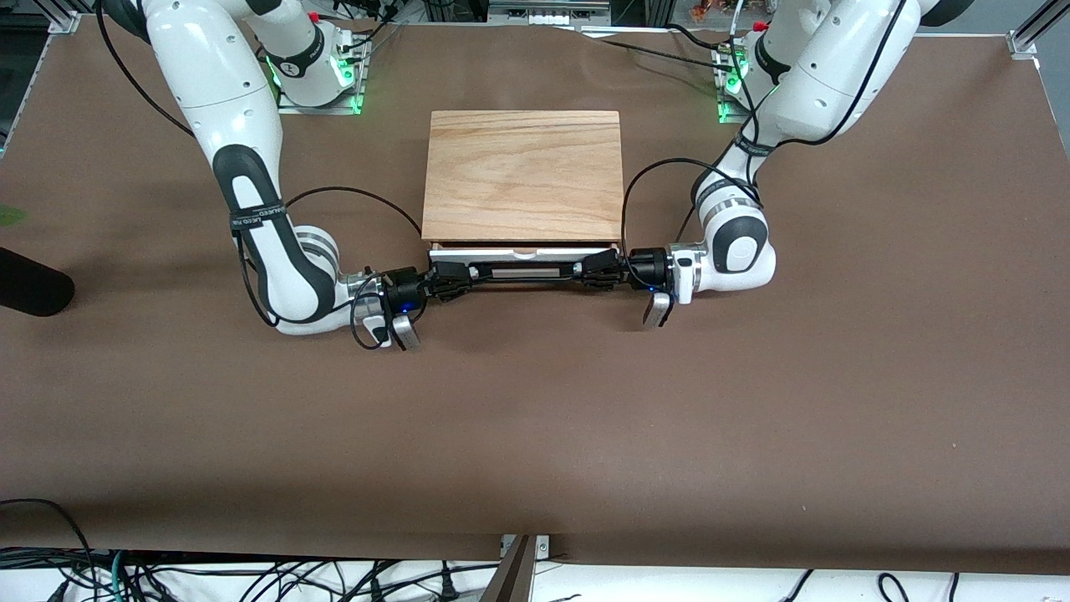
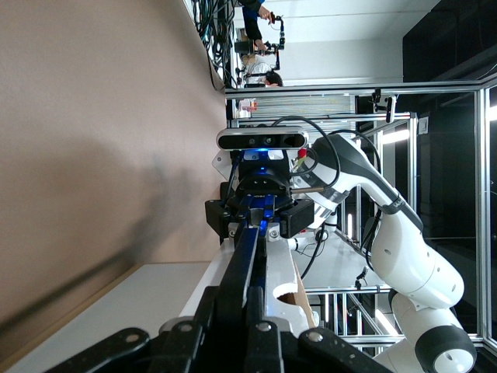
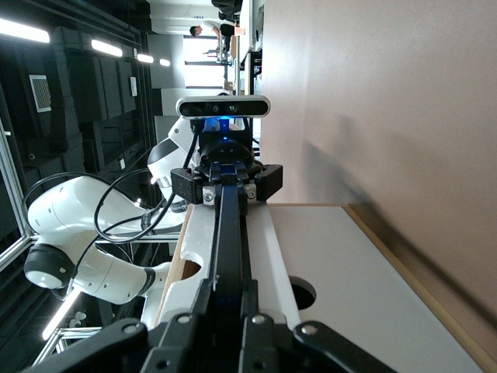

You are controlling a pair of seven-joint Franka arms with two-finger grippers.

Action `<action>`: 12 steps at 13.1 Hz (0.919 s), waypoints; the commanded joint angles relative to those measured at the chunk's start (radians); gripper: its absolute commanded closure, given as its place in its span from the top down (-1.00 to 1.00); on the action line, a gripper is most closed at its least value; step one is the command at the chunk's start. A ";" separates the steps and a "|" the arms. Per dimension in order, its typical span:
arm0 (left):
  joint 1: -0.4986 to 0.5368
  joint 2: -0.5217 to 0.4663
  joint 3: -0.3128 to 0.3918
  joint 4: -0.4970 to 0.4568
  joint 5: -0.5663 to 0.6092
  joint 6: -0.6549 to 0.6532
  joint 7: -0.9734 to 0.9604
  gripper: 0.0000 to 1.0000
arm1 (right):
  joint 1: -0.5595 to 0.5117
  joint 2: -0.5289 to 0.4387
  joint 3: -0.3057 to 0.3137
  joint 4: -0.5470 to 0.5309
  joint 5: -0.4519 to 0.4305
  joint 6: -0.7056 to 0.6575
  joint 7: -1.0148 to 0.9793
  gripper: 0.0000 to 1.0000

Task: Pull top drawer with both arms simultaneously
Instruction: 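Pull the handle outward with both grippers, sliding the drawer open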

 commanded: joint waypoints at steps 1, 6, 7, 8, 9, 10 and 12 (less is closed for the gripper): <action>0.017 0.053 0.006 0.054 -0.003 0.019 0.039 -1.00 | -0.070 0.032 0.002 0.167 0.078 0.019 0.165 -1.00; 0.034 0.081 0.009 0.094 0.004 0.019 0.034 -1.00 | -0.085 0.067 0.002 0.261 0.078 0.024 0.230 -1.00; 0.034 0.087 0.010 0.106 0.004 0.019 0.033 -1.00 | -0.087 0.073 0.002 0.276 0.078 0.026 0.246 -1.00; 0.034 0.093 0.018 0.114 0.004 0.019 0.025 -1.00 | -0.090 0.079 0.002 0.293 0.078 0.026 0.266 -1.00; 0.034 0.098 0.019 0.128 0.006 0.019 0.022 -1.00 | -0.091 0.081 0.002 0.299 0.078 0.026 0.272 -1.00; 0.034 0.099 0.024 0.132 0.006 0.019 0.007 -1.00 | -0.091 0.081 0.002 0.299 0.078 0.026 0.272 -1.00; 0.035 0.095 0.027 0.134 0.007 0.022 -0.026 -1.00 | -0.094 0.081 0.002 0.299 0.078 0.021 0.272 -1.00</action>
